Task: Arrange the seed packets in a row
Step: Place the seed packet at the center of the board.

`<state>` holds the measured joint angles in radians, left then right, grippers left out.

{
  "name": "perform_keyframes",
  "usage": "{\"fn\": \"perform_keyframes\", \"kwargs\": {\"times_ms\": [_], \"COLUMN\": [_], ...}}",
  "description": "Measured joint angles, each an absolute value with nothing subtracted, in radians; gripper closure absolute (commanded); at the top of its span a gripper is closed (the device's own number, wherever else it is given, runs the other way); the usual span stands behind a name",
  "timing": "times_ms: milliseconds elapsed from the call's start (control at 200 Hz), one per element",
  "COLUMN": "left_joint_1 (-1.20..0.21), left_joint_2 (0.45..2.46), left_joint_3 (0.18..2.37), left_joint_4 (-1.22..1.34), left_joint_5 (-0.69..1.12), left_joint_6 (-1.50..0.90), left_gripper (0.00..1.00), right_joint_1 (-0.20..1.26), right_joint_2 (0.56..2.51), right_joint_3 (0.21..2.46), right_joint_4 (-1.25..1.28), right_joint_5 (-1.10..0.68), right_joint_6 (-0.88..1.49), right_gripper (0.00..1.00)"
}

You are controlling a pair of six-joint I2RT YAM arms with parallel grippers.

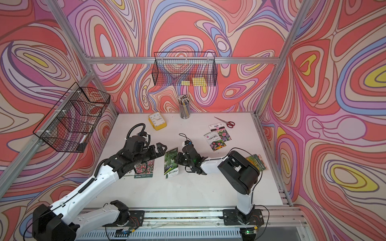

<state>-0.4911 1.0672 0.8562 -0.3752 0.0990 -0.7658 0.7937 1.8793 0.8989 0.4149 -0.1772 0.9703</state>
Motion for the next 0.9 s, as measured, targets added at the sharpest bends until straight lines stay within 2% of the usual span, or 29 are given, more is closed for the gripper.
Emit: {"fn": "perform_keyframes", "kwargs": {"times_ms": [431, 901], "left_joint_1": [-0.492, -0.492], "left_joint_2": [1.0, 1.017], "left_joint_3": [0.826, 0.824], "left_joint_4": [-0.411, -0.41], "left_joint_5": [0.057, 0.059], "left_joint_6": [-0.771, -0.77], "left_gripper": [0.01, 0.01], "right_joint_1": [0.812, 0.837], "right_joint_2": [2.032, 2.076], "right_joint_3": [1.006, 1.037], "right_joint_4": [0.439, 0.471], "right_joint_5": [-0.193, -0.194], "right_joint_6": [1.028, 1.076], "right_gripper": [1.0, 1.0]}}
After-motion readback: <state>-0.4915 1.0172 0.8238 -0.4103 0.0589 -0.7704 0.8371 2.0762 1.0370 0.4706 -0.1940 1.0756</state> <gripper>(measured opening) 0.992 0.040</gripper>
